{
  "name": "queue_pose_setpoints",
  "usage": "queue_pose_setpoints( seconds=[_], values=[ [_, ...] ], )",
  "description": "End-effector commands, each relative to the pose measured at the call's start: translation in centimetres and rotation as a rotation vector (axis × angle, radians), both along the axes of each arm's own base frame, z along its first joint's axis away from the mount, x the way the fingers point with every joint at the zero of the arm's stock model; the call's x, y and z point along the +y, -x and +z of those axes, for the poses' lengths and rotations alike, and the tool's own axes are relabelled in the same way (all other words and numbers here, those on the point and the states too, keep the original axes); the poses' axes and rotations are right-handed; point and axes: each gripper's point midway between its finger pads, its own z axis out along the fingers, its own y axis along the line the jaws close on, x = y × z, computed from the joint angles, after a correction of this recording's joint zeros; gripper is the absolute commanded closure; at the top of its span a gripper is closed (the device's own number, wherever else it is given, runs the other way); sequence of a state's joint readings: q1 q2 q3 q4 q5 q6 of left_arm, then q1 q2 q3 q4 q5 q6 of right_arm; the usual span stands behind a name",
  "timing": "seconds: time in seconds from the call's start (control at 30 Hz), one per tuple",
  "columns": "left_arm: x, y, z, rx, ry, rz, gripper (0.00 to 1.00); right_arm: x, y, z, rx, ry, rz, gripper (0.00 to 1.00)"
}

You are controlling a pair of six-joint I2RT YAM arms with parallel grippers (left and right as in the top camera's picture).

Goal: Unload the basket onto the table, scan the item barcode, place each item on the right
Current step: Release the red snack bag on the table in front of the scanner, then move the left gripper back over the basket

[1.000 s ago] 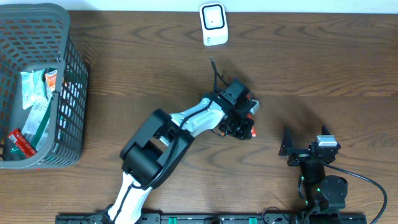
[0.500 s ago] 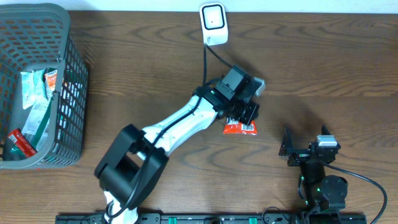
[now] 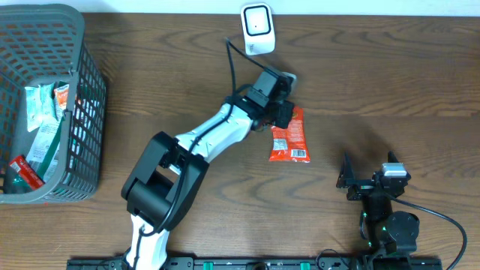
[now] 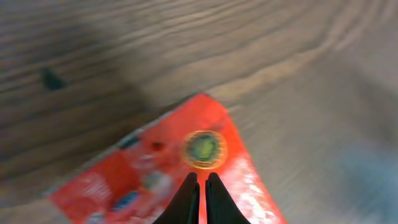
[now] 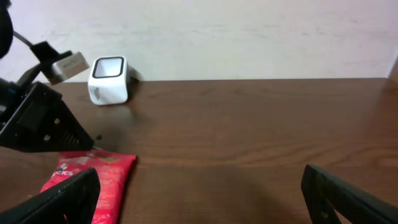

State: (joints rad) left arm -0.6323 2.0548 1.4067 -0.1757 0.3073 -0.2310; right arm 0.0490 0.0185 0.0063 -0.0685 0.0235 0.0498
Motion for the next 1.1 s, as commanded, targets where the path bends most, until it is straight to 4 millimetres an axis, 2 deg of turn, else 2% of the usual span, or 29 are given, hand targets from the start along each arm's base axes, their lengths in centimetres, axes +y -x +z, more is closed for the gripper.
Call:
queue_pose_setpoints(
  seconds=[0.0, 0.17, 0.27, 0.3, 0.4, 0.43, 0.47, 0.5, 0.6, 0.63, 0.7, 0.77, 0.83, 0.87, 0.9, 0.93, 1.0, 1.03, 1.07],
  values=[
    [0.7, 0.5, -3.1, 0.046, -0.048, 0.007, 0.92, -0.3, 0.0, 0.0, 0.000, -0.016, -0.018, 0.01],
    [0.9, 0.8, -5.0, 0.078, -0.072, 0.007, 0.92, -0.3, 0.0, 0.0, 0.000, -0.016, -0.018, 0.01],
    [0.8, 0.8, -5.0, 0.077, -0.070, 0.006, 0.92, -0.3, 0.0, 0.0, 0.000, -0.016, -0.018, 0.01],
    [0.7, 0.7, -4.4, 0.064, -0.061, 0.005, 0.92, -0.3, 0.0, 0.0, 0.000, -0.016, -0.018, 0.01],
    [0.3, 0.0, -0.5, 0.000, -0.015, 0.007, 0.92, -0.3, 0.0, 0.0, 0.000, -0.016, -0.018, 0.01],
    [0.2, -0.1, 0.9, -0.023, 0.002, 0.007, 0.89, -0.3, 0.0, 0.0, 0.000, -0.016, -0.018, 0.01],
    [0.1, -0.2, 3.1, -0.055, 0.026, 0.008, 0.87, -0.3, 0.0, 0.0, 0.000, -0.016, -0.018, 0.01],
    [0.3, 0.0, 6.0, -0.093, 0.054, 0.008, 0.87, -0.3, 0.0, 0.0, 0.000, -0.016, -0.018, 0.01],
    [1.2, 0.5, 9.7, -0.132, 0.069, 0.028, 0.85, -0.3, 0.0, 0.0, 0.000, -0.016, -0.018, 0.01],
    [2.7, 0.5, 12.1, -0.170, 0.051, 0.086, 0.78, -0.3, 0.0, 0.0, 0.000, -0.016, -0.018, 0.01],
    [5.2, 0.4, 15.1, -0.202, 0.013, 0.151, 0.74, -0.3, 0.0, 0.0, 0.000, -0.016, -0.018, 0.01],
    [9.0, 0.1, 18.8, -0.219, -0.044, 0.241, 0.62, -0.3, 0.0, 0.0, 0.000, -0.016, -0.018, 0.01],
    [14.8, -0.3, 24.3, -0.244, -0.110, 0.352, 0.51, -0.3, 0.0, 0.0, 0.000, -0.016, -0.018, 0.01],
    [16.5, -0.4, 25.8, -0.252, -0.121, 0.386, 0.41, -0.3, 0.0, 0.0, 0.000, -0.016, -0.018, 0.01],
    [19.4, -0.6, 28.2, -0.265, -0.130, 0.450, 0.34, -0.3, 0.0, 0.0, 0.000, -0.016, -0.018, 0.01],
    [23.2, -0.7, 30.9, -0.284, -0.131, 0.540, 0.28, -0.3, 0.0, 0.0, 0.000, -0.016, -0.018, 0.01],
    [29.0, -0.7, 34.2, -0.323, -0.126, 0.680, 0.23, -0.3, 0.0, 0.0, 0.000, -0.016, -0.018, 0.01],
    [31.5, -0.7, 35.1, -0.338, -0.127, 0.743, 0.22, -0.3, 0.0, 0.0, 0.000, -0.016, -0.018, 0.01],
    [35.0, -0.7, 35.9, -0.352, -0.134, 0.831, 0.21, -0.3, 0.0, 0.0, 0.000, -0.016, -0.018, 0.01]
  ],
)
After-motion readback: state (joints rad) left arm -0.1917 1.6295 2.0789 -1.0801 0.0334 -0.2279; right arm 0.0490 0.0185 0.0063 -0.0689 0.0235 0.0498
